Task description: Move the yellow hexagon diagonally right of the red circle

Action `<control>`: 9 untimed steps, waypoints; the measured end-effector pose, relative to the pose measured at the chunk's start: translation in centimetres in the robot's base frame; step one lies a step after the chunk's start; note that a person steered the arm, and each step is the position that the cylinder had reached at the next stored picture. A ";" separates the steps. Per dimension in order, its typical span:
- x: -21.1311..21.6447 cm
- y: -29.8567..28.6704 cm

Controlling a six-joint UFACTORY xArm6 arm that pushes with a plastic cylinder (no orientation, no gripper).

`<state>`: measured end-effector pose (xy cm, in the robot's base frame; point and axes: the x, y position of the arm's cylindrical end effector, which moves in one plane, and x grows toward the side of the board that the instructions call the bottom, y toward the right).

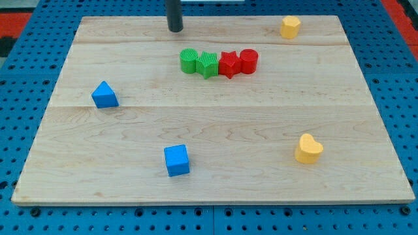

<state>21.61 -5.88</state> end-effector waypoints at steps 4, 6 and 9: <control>-2.4 13.0; -2.4 24.0; -1.2 28.8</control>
<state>20.40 22.91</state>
